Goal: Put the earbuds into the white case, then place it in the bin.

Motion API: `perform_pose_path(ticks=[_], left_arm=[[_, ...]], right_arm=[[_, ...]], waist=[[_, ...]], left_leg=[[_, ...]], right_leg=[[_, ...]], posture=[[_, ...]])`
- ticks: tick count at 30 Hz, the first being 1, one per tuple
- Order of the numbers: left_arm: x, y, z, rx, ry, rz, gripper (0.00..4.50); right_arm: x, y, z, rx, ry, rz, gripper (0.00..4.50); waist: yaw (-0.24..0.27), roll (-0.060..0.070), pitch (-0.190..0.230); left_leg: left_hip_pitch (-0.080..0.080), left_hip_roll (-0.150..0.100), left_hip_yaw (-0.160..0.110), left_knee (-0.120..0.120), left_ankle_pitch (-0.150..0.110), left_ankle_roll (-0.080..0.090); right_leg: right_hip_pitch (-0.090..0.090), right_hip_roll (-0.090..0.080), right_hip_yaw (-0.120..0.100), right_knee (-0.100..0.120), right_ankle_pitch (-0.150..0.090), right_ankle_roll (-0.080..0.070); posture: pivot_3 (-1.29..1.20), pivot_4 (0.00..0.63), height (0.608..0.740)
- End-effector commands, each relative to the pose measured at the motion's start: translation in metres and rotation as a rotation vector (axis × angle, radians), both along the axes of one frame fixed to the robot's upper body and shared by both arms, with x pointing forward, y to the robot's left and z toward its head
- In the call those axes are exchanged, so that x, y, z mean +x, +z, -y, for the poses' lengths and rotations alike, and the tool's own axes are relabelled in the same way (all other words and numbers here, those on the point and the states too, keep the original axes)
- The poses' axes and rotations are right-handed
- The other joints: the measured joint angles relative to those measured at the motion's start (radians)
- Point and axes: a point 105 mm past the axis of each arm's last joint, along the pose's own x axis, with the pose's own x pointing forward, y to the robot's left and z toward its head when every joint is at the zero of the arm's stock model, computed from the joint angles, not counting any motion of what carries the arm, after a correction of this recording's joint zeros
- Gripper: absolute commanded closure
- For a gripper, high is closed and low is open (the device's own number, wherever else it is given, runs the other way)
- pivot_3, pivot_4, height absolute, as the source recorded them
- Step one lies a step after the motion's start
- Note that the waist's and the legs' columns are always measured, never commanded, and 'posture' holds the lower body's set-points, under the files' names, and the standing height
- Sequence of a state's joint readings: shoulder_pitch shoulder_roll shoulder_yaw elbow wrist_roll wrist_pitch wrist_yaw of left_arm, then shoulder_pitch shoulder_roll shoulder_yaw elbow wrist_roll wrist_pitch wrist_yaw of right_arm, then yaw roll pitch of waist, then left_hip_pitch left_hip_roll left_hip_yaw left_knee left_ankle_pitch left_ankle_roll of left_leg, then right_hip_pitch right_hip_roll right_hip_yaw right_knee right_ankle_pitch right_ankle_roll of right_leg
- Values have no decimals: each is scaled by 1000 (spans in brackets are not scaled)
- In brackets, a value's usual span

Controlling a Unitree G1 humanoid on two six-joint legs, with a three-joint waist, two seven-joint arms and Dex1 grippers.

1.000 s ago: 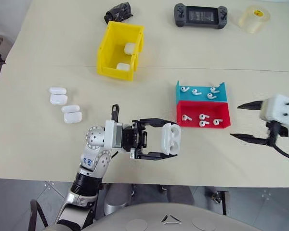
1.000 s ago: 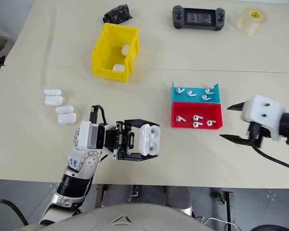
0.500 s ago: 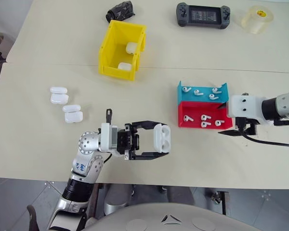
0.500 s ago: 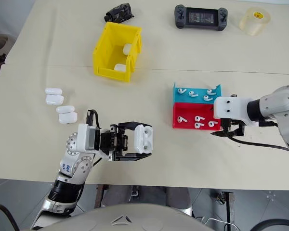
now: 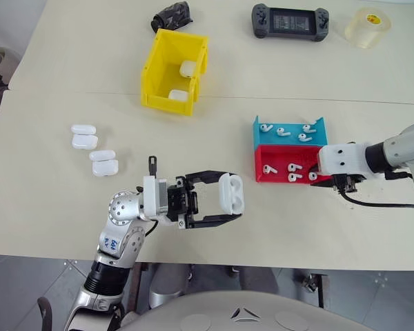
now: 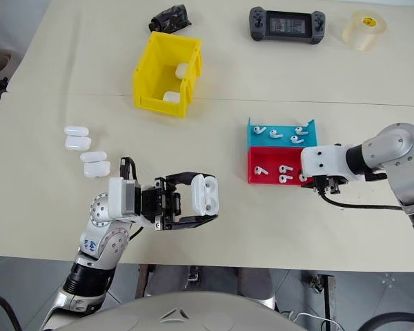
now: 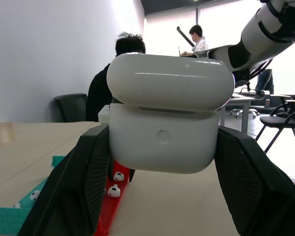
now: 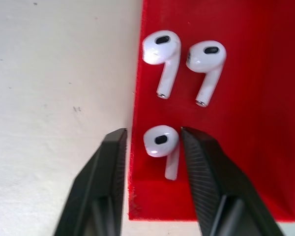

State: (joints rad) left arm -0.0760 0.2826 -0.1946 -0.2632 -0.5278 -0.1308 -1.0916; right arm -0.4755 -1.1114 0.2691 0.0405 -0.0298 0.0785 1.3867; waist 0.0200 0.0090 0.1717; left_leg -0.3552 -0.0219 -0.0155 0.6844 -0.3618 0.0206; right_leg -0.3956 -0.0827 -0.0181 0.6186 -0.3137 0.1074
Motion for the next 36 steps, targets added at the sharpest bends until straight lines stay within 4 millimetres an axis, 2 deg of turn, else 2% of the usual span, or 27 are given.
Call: perform_pose_path(ticks=[1,20,26,33,36], left_arm=[[-4,11,0,-20,0,48,1704],[-4,13,0,-18,5,49,1704],[-3,14,0,-16,7,49,1704],[-3,13,0,-13,2,45,1704],[-3,13,0,-14,-7,43,1704]], right_arm=[[2,10,-2,-20,38,28,2615],[4,3,-1,-35,60,21,2615],[5,3,-1,-40,64,21,3995],[4,9,-5,-18,71,37,3995],[2,23,-9,48,46,71,3995]], waist=[[0,0,0],[0,0,0],[-1,0,0],[-2,0,0],[-2,0,0]], left_leg=[[0,0,0,0,0,0],[0,0,0,0,0,0],[0,0,0,0,0,0],[0,0,0,0,0,0],[0,0,0,0,0,0]], right_leg=[[0,0,0,0,0,0],[0,0,0,0,0,0],[0,0,0,0,0,0],[0,0,0,0,0,0],[0,0,0,0,0,0]], posture=[[0,150,740],[0,150,740],[0,150,740],[0,150,740],[0,150,740]])
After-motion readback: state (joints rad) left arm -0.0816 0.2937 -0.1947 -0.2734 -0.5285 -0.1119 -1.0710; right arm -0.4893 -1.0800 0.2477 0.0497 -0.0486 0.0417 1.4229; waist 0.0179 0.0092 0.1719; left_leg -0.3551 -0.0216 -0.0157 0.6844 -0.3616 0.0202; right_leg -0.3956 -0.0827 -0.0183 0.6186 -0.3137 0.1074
